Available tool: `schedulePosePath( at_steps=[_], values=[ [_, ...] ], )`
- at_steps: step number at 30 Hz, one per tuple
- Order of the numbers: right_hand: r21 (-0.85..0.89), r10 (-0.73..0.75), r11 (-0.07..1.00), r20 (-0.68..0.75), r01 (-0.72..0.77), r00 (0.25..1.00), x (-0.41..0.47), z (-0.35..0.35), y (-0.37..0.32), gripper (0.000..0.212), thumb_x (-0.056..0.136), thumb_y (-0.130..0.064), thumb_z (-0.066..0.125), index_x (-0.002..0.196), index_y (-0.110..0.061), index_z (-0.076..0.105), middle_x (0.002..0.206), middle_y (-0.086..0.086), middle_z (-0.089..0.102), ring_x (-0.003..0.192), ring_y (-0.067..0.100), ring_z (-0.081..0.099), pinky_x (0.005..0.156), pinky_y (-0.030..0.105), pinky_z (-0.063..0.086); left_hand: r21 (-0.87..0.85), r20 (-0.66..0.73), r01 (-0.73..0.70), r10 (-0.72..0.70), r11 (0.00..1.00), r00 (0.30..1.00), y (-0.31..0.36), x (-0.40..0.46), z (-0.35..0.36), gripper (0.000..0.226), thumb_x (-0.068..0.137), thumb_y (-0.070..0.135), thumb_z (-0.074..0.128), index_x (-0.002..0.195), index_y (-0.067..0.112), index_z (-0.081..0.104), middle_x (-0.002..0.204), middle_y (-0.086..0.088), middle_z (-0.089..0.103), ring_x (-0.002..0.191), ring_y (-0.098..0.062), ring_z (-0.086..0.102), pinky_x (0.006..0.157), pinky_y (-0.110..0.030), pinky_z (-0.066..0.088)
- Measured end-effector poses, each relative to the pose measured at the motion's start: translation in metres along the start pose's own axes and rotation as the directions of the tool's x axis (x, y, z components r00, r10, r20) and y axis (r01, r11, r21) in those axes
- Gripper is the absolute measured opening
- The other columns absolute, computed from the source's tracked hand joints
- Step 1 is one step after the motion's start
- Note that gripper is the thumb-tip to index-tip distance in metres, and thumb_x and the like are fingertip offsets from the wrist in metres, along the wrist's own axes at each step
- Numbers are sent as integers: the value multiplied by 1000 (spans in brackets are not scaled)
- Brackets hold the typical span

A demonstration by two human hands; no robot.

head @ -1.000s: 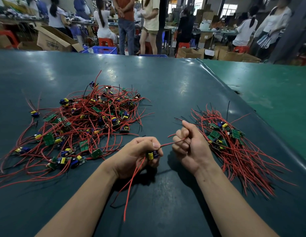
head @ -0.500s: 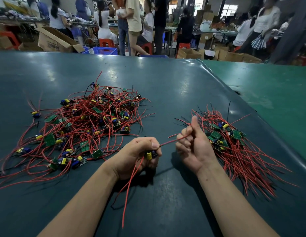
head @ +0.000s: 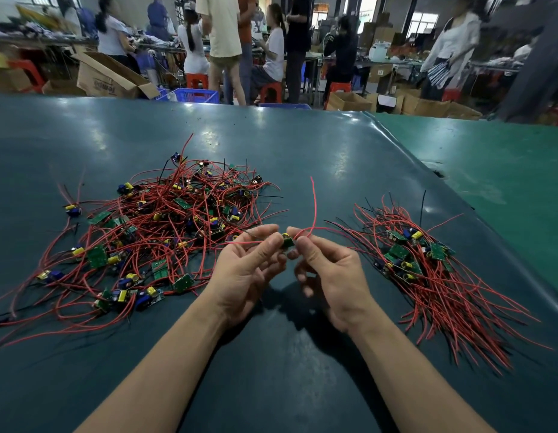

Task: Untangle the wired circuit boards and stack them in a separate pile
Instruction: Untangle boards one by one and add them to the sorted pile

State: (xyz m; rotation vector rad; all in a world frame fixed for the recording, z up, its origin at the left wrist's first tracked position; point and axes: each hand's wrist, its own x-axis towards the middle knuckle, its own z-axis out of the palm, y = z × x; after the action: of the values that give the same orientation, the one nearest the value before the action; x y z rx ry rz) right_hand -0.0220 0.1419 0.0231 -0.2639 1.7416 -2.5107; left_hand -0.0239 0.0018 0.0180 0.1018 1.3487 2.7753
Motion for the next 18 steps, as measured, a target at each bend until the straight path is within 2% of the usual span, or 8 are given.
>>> schedulePosePath(
  at_steps=[2, 4, 9, 13, 18],
  values=[
    [22, 18, 1000, -41, -18, 999, 1, -1, -2, 20, 73, -26, 72, 89, -18, 80, 68, -2, 64, 43, 9, 44, 35, 16, 31, 78, 4, -16, 16, 997, 1000, -3, 1, 1, 24, 71, 19, 72, 92, 8, 69, 78, -8, 68, 59, -13, 62, 58, -19, 52],
    [40, 51, 998, -79, -48, 996, 2, -2, -2, 23, 67, -30, 76, 85, -16, 81, 64, -2, 63, 42, 8, 43, 36, 15, 30, 169, 4, -49, 50, 984, 999, -6, 1, 2, 21, 69, 23, 73, 83, 8, 71, 70, -6, 66, 54, -12, 57, 54, -21, 50],
    [110, 98, 990, -133, -83, 986, 6, -5, -1, 15, 65, -23, 78, 74, -11, 79, 60, 0, 63, 42, 5, 44, 39, 16, 32, 365, 64, -127, 111, 923, 992, -10, -3, 3, 23, 69, 23, 77, 88, 10, 73, 77, -11, 71, 59, -18, 62, 60, -25, 53],
    [154, 91, 986, -188, -62, 978, 8, -3, -1, 9, 67, -19, 78, 69, -10, 76, 55, -2, 57, 39, 4, 38, 36, 15, 29, 335, 52, -126, 115, 934, 992, -9, -3, 4, 15, 70, 24, 75, 77, 11, 74, 65, -6, 65, 53, -15, 58, 54, -23, 51],
    [234, 2, 968, -373, 92, 928, 18, -16, -9, 10, 86, -7, 68, 77, -4, 69, 57, 0, 56, 37, 3, 34, 34, 14, 23, 313, -16, -195, 210, 930, 978, -8, -3, 4, 7, 72, 17, 73, 69, 12, 70, 57, -3, 60, 48, -15, 52, 48, -22, 46]
  ],
)
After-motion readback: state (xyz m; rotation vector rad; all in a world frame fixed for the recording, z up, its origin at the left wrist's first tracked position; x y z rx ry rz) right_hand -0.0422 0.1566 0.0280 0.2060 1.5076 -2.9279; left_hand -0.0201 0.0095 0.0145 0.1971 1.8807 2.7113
